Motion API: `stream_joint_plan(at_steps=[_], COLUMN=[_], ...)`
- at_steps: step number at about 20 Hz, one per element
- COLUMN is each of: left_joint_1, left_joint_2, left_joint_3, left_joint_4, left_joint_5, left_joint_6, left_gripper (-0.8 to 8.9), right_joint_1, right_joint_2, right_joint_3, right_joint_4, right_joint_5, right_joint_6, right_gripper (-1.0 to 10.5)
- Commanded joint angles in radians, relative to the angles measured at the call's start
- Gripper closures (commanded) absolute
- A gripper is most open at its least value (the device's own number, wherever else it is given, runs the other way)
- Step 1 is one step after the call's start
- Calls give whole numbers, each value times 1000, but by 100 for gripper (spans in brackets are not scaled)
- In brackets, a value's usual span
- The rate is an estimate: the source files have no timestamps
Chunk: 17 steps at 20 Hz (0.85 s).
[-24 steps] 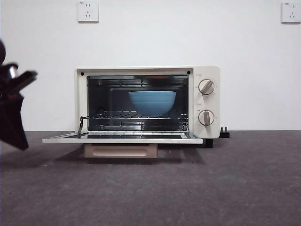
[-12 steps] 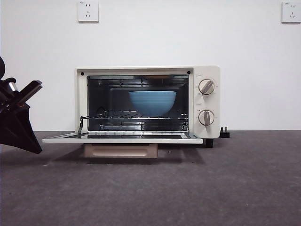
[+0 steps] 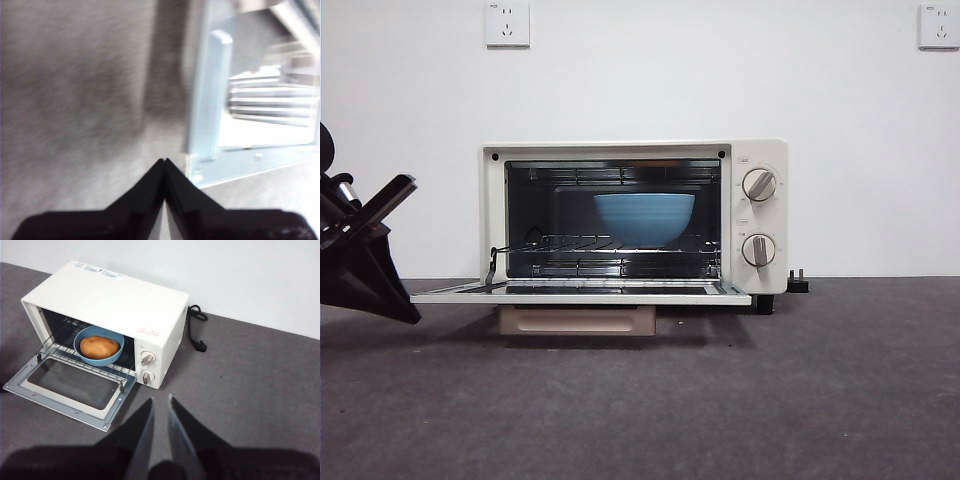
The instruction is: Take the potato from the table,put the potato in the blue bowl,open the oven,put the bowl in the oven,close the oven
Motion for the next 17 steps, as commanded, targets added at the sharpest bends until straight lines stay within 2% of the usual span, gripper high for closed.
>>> stream_joint_plan(at_steps=[1, 5, 9, 13, 17], left_joint_1=[0, 0, 0, 0, 0], left_joint_2=[11, 11, 11, 11, 10], left_joint_3=[1, 2, 2, 10, 40], left_joint_4=[25, 41, 72, 121, 124], left_joint_5=[49, 61, 151, 222, 233], left_joint_6=[-22, -43, -58, -108, -122], left_gripper=[821, 821, 821, 820, 820], right_joint_1=[1, 1, 1, 1, 1], right_joint_2=[-2, -2, -2, -2, -2], right_joint_3=[-2, -2, -2, -2, -2], right_joint_4=[-18, -18, -18, -18, -18], right_joint_5=[1, 1, 1, 1, 0], right_joint_6=[16, 19, 24, 38, 42], right_gripper=[891, 891, 891, 891, 891])
